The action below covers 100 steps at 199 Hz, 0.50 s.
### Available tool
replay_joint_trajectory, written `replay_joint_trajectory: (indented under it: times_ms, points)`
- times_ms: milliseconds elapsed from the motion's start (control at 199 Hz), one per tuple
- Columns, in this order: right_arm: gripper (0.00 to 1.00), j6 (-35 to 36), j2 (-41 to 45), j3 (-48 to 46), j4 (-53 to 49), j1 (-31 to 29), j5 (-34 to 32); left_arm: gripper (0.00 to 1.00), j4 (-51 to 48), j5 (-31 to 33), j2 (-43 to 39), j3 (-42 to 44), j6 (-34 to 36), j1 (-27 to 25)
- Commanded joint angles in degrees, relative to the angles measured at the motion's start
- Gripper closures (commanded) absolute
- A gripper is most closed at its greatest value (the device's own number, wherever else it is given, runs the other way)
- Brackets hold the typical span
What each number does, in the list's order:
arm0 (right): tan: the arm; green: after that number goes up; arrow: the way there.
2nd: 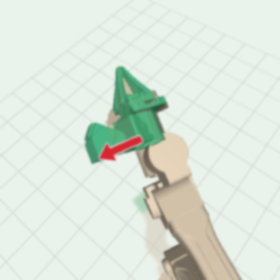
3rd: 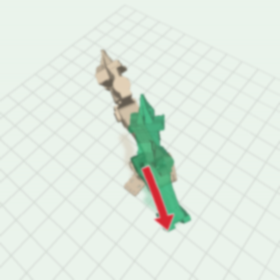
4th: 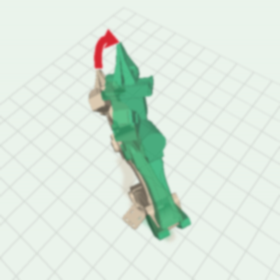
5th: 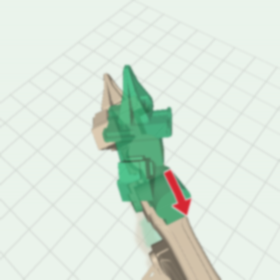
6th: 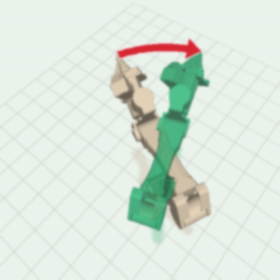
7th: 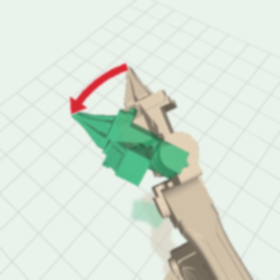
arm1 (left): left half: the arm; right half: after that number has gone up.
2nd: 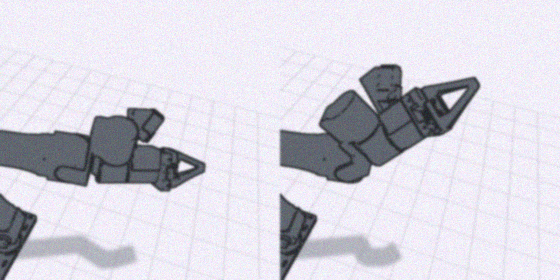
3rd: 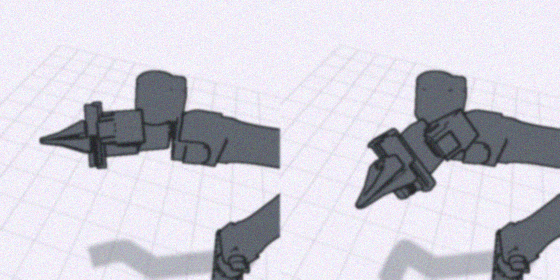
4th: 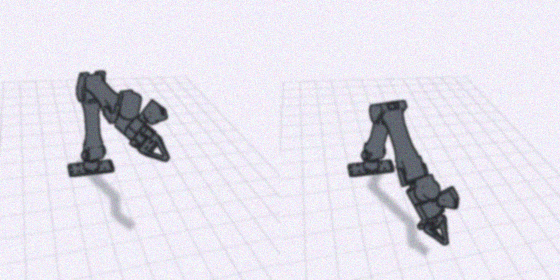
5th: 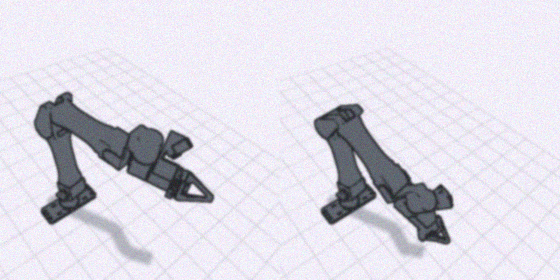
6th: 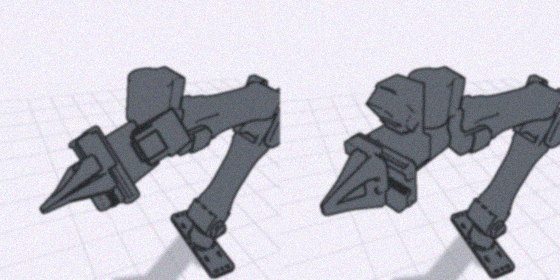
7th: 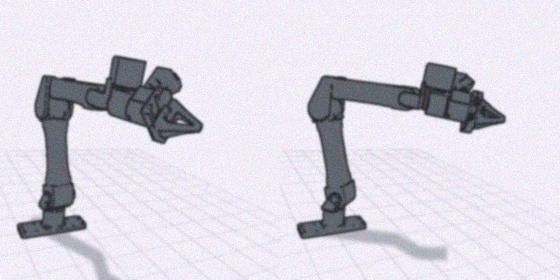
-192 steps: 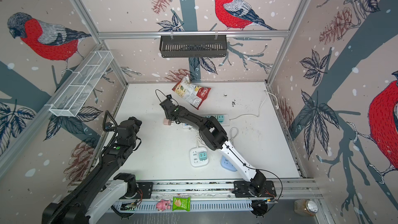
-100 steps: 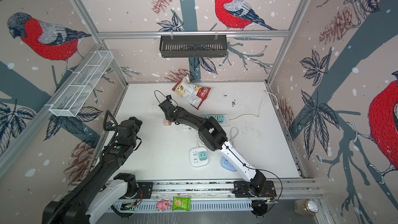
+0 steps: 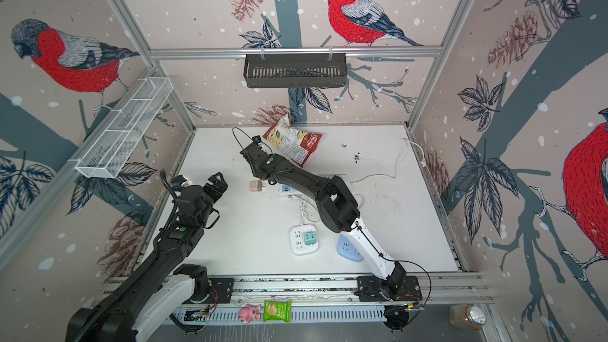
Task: Insert the plug
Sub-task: 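Lift the green adapter with the right gripper while the left gripper approaches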
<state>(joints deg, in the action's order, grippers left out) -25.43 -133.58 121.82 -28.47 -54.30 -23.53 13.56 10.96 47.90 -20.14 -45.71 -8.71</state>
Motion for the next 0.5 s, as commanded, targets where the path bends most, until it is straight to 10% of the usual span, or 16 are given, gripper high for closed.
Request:
replay_joint_trajectory:
  times_ms: [0, 296, 497]
  points:
    - [0.83, 2.3, 11.4, -6.7, 3.5, -0.5, -3.8, 0.03, 9.3, -7.6, -1.3, 1.6, 5.8, -0.5]
    - [0.85, 8.8, 35.1, -27.9, 19.0, -1.0, -6.3, 0.06, 18.4, -11.9, -8.7, 6.2, 11.9, -5.1]
    - [0.86, 21.5, 55.5, -62.1, 48.5, -2.3, -3.8, 0.08, 19.7, -13.3, -12.2, 5.9, 15.9, -8.8]
